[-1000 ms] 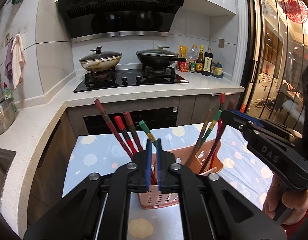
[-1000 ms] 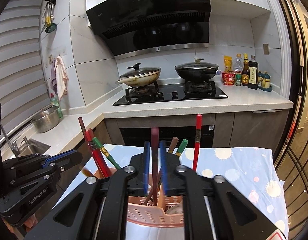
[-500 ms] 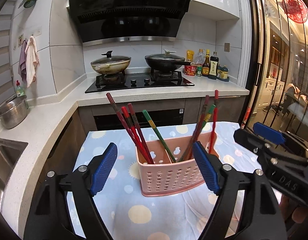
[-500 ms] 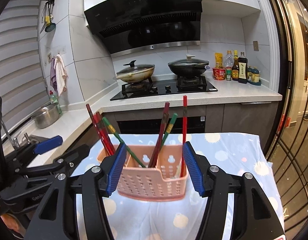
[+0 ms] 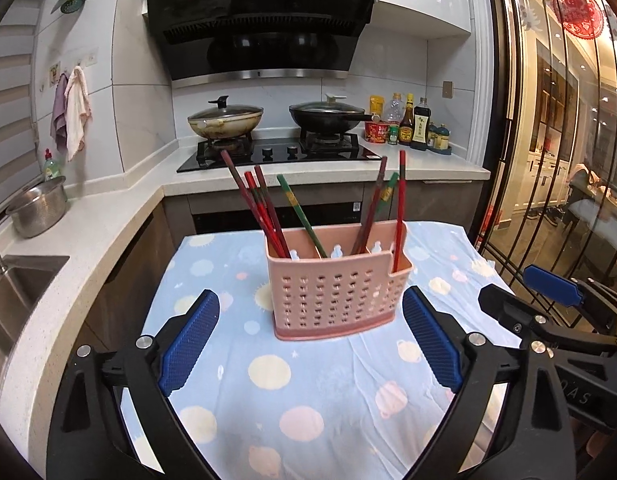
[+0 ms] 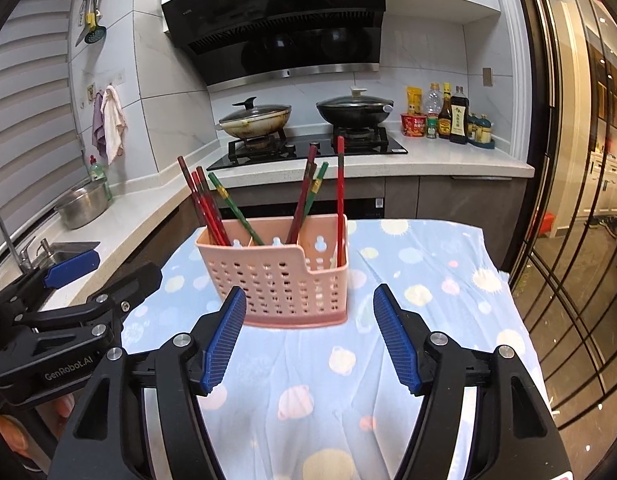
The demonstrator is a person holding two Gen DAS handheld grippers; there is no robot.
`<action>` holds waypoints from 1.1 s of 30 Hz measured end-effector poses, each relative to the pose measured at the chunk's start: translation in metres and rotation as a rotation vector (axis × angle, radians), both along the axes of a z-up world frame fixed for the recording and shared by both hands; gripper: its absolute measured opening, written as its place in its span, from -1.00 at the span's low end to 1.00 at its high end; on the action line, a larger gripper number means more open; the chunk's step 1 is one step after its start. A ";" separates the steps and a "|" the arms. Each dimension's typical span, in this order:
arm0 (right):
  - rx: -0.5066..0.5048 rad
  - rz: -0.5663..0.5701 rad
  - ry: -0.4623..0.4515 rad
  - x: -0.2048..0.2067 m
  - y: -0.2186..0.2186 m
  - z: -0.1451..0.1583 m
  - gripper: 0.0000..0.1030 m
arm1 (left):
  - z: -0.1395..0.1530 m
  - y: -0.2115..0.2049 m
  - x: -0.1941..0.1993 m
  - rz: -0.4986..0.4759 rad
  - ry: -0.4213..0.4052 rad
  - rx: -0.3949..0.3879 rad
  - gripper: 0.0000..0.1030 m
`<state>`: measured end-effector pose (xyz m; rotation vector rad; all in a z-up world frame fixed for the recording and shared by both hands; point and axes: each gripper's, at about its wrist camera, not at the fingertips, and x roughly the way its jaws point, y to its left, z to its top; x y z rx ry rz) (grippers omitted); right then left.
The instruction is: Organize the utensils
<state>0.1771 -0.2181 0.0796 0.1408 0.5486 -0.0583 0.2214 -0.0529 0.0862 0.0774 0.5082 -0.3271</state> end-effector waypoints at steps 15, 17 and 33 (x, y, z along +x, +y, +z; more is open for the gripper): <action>-0.020 -0.046 0.109 -0.044 0.000 -0.043 0.34 | -0.047 0.016 -0.039 0.028 0.116 -0.012 0.83; -0.024 -0.044 0.123 -0.047 0.000 -0.049 0.39 | -0.052 0.016 -0.042 0.030 0.129 -0.010 0.85; -0.014 -0.019 0.200 -0.052 0.003 -0.078 0.72 | -0.078 0.010 -0.047 0.057 0.188 0.060 0.86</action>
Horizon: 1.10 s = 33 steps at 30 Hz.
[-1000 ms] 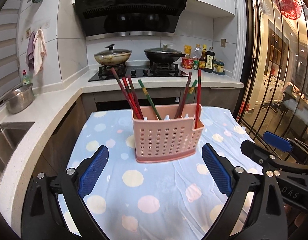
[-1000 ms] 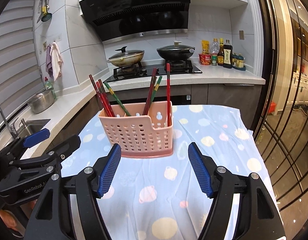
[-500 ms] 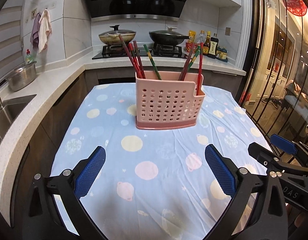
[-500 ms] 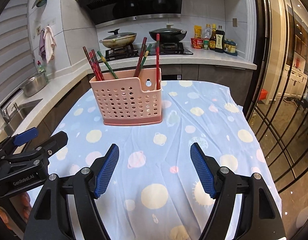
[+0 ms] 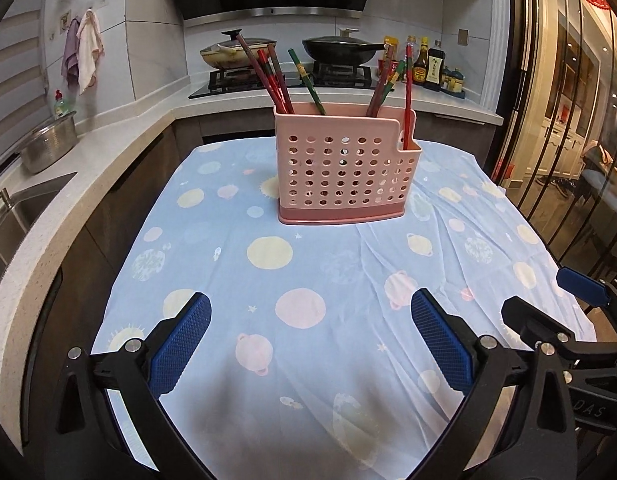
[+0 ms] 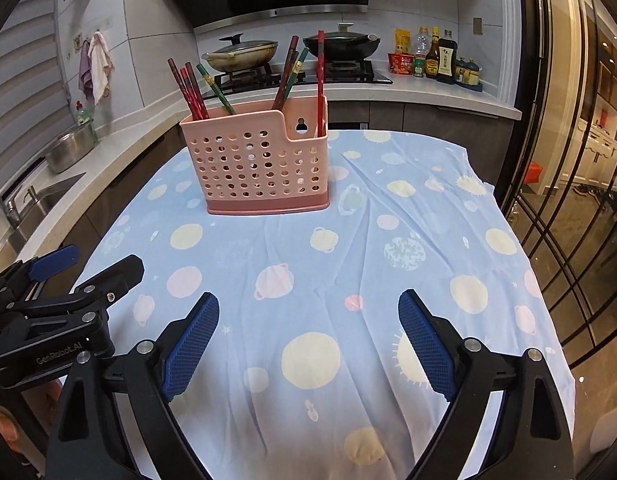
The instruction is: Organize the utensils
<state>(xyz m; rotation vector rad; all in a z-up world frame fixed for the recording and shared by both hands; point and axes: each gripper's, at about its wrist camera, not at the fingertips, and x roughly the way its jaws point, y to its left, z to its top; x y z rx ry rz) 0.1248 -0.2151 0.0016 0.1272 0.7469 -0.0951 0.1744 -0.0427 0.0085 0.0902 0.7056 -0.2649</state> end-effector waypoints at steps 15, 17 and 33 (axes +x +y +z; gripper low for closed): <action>-0.029 -0.015 -0.009 -0.010 -0.004 0.003 0.88 | 0.001 0.009 -0.013 0.052 -0.038 0.067 0.86; -0.028 -0.021 -0.022 -0.013 -0.005 0.007 0.88 | 0.004 0.010 -0.016 0.056 -0.044 0.066 0.86; -0.061 -0.051 -0.076 -0.024 -0.010 0.030 0.88 | 0.016 0.015 -0.024 0.113 -0.072 0.068 0.86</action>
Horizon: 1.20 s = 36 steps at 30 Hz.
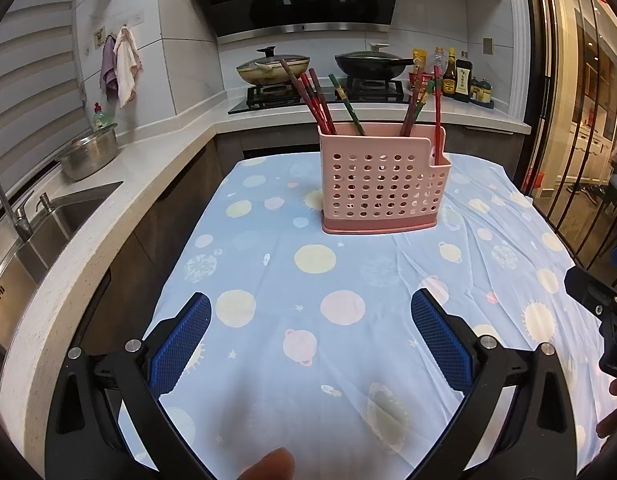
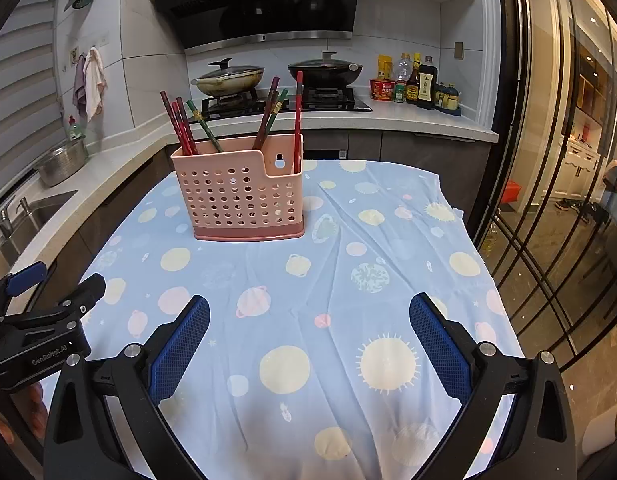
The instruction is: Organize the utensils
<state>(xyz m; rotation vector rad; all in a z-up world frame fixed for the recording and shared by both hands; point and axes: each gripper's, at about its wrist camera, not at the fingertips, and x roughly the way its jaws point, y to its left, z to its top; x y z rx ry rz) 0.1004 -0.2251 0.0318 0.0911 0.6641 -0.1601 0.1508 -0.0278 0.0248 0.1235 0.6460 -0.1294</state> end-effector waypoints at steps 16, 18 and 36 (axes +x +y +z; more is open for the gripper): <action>-0.014 -0.008 -0.020 -0.002 0.001 0.005 0.88 | 0.006 0.001 -0.003 0.024 -0.018 0.000 0.86; -0.018 -0.005 -0.021 -0.002 0.002 0.004 0.88 | 0.006 0.002 -0.003 0.028 -0.017 -0.001 0.86; -0.016 0.003 -0.024 -0.001 0.004 0.005 0.88 | 0.009 0.003 -0.002 0.045 -0.033 -0.010 0.86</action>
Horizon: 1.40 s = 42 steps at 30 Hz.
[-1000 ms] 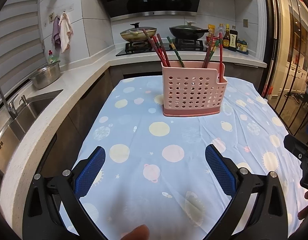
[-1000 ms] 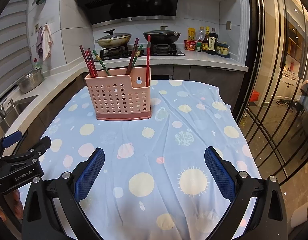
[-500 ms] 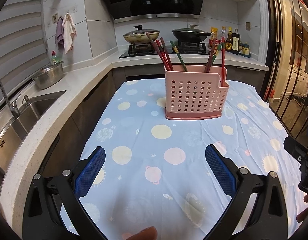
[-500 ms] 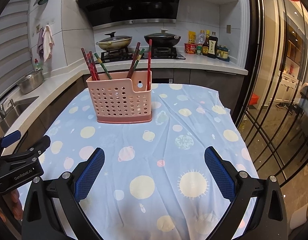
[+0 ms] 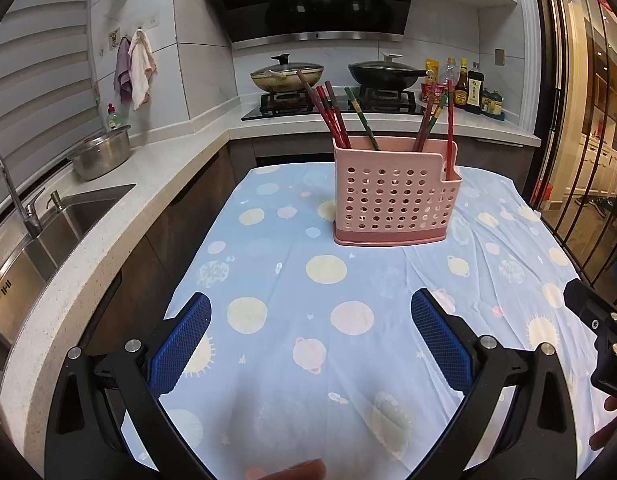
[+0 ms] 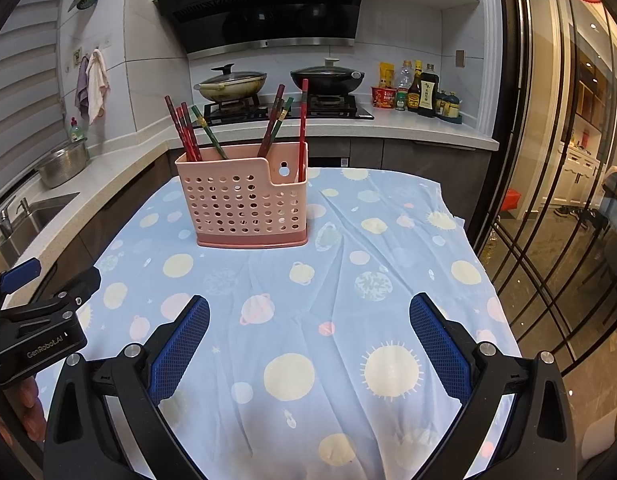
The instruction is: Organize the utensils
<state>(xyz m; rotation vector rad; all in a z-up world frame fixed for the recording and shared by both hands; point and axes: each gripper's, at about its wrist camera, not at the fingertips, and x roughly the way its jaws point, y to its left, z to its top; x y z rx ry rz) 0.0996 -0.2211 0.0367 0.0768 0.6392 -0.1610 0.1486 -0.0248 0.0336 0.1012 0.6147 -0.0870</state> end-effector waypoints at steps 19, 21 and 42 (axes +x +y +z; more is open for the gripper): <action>-0.002 0.001 -0.003 0.003 0.004 0.000 0.88 | 0.003 0.001 0.003 0.004 -0.004 -0.009 0.86; 0.000 0.001 -0.004 0.004 0.004 0.000 0.88 | 0.003 0.001 0.003 0.004 -0.004 -0.009 0.86; -0.004 0.005 -0.002 0.005 0.005 -0.001 0.88 | 0.003 0.002 0.006 0.005 -0.005 -0.008 0.86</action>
